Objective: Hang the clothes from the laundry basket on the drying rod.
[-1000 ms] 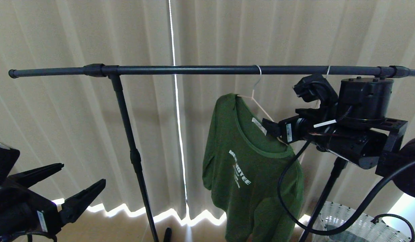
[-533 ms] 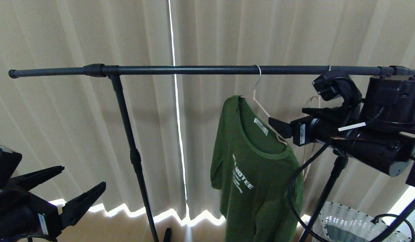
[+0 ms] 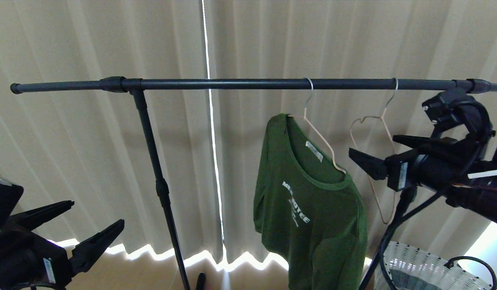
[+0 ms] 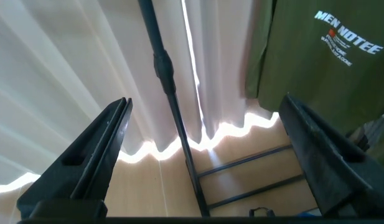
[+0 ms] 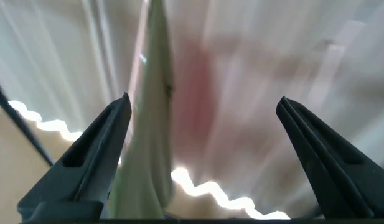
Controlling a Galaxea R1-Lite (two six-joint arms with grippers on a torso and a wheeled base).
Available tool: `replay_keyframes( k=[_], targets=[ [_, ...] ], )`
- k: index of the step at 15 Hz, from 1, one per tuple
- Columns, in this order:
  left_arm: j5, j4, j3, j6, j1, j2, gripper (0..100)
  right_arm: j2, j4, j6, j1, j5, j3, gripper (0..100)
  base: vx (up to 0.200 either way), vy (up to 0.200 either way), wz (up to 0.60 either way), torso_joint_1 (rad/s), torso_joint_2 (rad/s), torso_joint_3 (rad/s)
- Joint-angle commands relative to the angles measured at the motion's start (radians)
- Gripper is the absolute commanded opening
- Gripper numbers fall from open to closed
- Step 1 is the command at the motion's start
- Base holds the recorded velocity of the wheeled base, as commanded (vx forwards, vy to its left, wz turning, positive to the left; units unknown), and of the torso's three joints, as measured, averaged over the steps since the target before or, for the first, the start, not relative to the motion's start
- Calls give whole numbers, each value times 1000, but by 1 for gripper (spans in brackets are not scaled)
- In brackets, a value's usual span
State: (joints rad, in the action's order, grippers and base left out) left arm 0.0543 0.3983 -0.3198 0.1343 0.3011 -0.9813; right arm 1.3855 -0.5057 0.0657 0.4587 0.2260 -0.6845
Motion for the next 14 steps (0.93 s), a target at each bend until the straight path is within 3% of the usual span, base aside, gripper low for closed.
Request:
replay_keyframes(
  k=[1,4,11,14],
  targets=[
    [-1,1,1,-1,-7,12,100,-118,1,71,-80,3,88,100,0,0,0,0,0,0],
    [1,1,2,1,-16,18,100,-166,0,128,-167,-4,148,100,-67,0,0,1,1,2],
    [1,-4,7,-2,-17,47,100,-180,-4,131,-183,-10,177,100,-200,0,0,5,0,2],
    [1,-4,11,-2,-17,47,100,-183,-71,129,-183,-10,230,100,-200,0,0,-4,2,2]
  ],
)
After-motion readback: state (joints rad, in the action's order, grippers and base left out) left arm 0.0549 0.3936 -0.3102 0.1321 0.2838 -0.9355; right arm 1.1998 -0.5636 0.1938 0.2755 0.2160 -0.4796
